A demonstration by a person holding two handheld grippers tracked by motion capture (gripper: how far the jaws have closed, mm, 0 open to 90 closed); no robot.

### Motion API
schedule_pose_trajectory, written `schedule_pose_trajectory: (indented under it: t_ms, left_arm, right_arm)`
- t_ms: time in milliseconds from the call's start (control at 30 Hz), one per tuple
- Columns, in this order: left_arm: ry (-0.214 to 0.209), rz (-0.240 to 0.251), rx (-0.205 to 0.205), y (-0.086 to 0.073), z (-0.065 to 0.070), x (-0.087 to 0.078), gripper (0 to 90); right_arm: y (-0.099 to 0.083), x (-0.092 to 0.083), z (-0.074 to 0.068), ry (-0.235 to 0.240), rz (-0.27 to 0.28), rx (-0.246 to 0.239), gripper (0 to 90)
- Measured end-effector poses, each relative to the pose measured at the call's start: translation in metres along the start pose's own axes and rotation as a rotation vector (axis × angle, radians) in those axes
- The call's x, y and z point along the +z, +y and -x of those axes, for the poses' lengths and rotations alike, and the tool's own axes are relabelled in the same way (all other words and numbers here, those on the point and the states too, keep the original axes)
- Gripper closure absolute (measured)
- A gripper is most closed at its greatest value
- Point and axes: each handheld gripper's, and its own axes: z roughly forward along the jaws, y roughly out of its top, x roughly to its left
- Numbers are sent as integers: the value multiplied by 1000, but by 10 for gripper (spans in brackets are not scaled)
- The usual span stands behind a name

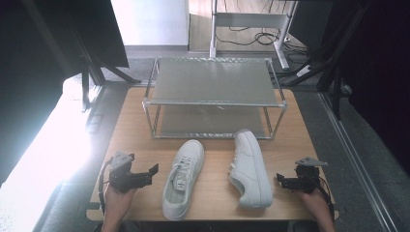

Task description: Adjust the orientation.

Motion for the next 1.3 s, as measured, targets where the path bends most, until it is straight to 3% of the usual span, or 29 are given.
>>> schedule_pose_trajectory:
  t_ms: [100,200,333,433,533,633,700,1000,1300]
  left_arm:
    - [31,-49,-12,-9,-8,8,0]
    - [59,-109,0,-17,-11,20,0]
    - [63,-150,-6,-22,-12,29,0]
    - [80,-209,19,-28,-12,38,0]
    - [86,-235,22,-30,-12,42,0]
    - [80,-292,22,-34,-12,49,0]
    - [92,-305,43,-35,-12,50,0]
    - [97,-296,45,-36,-12,51,0]
    - [98,-296,45,-36,-11,51,0]
  right_arm:
    - [0,0,0,0,0,0,0]
    - [0,0,0,6,1,-4,0]
    - [0,0,1,11,3,-1,0]
    - [0,-1,3,29,12,15,0]
    - [-1,-2,4,34,18,21,0]
    - [1,-4,5,38,27,30,2]
    - [2,-6,5,33,44,31,3]
    - [11,-17,-3,40,89,20,2]
    - [35,-46,-20,75,183,-20,2]
